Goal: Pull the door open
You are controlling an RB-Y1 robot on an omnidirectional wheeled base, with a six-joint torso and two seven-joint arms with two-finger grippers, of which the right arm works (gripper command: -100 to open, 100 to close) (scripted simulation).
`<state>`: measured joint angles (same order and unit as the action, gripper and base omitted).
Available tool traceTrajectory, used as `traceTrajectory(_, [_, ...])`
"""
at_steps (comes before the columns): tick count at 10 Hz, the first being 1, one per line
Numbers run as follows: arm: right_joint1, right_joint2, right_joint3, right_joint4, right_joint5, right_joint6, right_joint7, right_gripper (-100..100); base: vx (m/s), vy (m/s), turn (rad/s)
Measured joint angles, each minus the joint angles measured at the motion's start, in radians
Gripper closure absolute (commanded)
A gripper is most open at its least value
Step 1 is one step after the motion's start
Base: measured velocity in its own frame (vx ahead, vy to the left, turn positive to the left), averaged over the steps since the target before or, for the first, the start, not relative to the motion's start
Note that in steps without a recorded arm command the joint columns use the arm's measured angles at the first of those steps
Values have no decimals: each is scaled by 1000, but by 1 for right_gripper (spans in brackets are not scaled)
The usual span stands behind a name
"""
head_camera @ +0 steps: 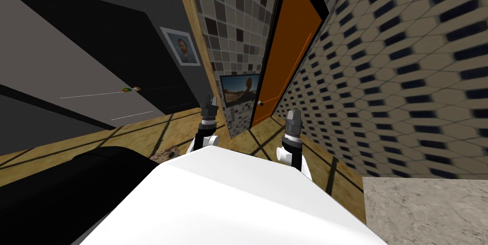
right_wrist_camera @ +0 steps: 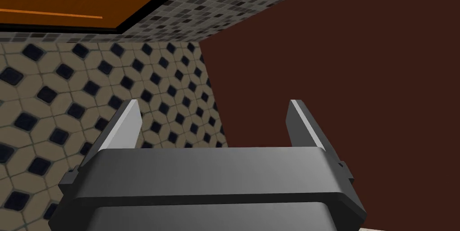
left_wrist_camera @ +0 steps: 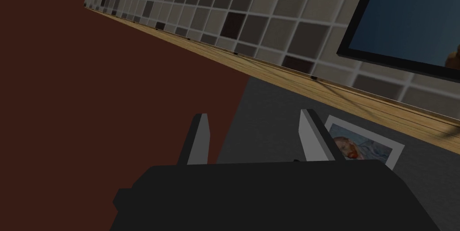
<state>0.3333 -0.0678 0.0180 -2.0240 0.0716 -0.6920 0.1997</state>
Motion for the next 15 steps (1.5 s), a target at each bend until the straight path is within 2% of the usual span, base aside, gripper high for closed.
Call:
traceTrajectory(4, [-48,-17,5,130,33,-30,83,-100,75,-93,68])
traceTrajectory(9, [-90,-34,5,257,60,-56,153,-100,54,-52,59])
traceTrajectory(11, [-117,-47,3,334,75,-81,195,-100,94,-88,89])
traceTrajectory(15, [-148,-59,6,435,99,-97,257,-100,47,-60,43])
